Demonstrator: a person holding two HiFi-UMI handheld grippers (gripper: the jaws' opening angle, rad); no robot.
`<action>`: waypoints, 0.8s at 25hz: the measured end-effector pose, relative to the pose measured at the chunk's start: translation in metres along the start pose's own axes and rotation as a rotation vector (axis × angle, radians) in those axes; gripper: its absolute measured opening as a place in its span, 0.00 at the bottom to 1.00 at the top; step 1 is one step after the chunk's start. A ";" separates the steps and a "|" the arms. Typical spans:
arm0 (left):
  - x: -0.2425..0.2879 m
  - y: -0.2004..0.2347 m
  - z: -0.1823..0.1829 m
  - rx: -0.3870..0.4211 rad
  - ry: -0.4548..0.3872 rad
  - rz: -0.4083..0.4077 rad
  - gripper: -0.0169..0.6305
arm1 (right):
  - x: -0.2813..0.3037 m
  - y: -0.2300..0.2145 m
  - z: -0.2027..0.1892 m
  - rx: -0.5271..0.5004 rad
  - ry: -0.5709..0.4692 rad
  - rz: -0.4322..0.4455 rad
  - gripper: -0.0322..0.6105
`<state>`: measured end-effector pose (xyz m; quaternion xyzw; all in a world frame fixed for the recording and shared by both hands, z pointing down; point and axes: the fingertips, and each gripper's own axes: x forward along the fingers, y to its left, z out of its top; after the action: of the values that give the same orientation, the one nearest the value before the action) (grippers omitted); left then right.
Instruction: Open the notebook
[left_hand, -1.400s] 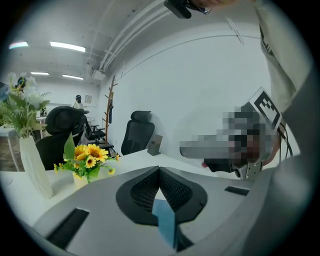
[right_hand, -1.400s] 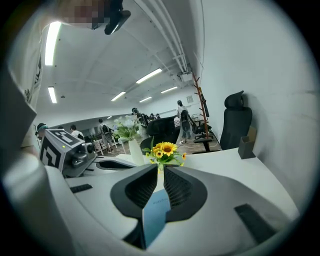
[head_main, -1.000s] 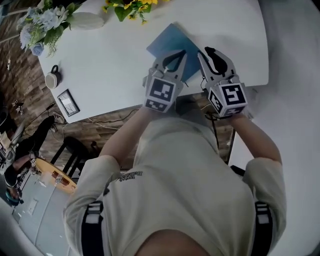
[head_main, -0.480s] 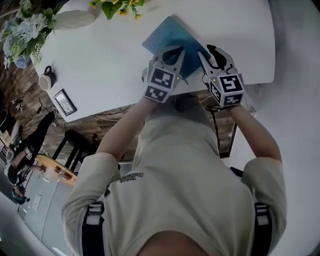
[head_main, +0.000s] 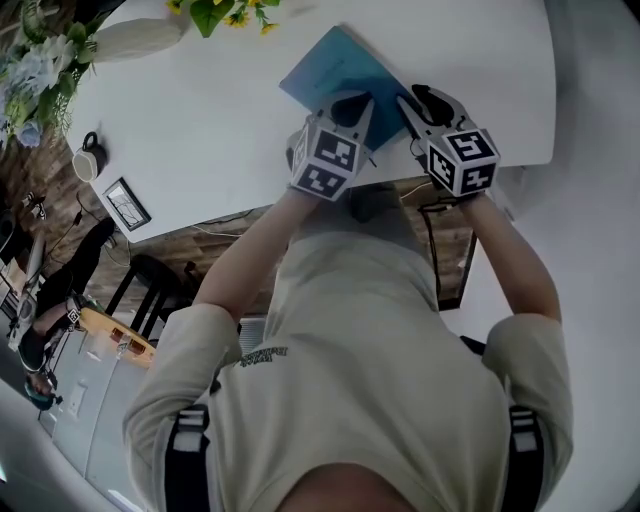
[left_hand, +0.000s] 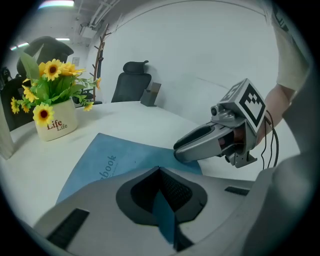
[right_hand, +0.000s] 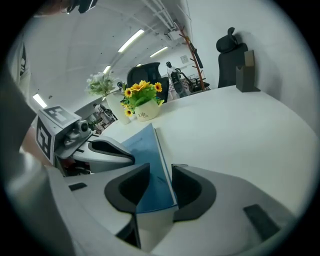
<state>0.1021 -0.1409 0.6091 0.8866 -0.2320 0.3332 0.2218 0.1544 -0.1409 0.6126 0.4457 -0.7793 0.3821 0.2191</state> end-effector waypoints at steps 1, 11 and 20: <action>0.001 0.000 0.000 0.006 -0.001 0.002 0.05 | 0.001 0.002 -0.002 -0.002 0.004 0.008 0.27; -0.012 -0.001 0.009 -0.024 -0.032 0.007 0.04 | -0.021 0.018 0.017 -0.058 -0.038 0.028 0.17; -0.105 -0.014 0.064 -0.031 -0.238 0.054 0.04 | -0.058 0.105 0.037 -0.156 -0.096 0.190 0.14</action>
<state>0.0707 -0.1371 0.4896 0.9097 -0.2854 0.2280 0.1974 0.0929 -0.1072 0.5080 0.3693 -0.8550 0.3175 0.1784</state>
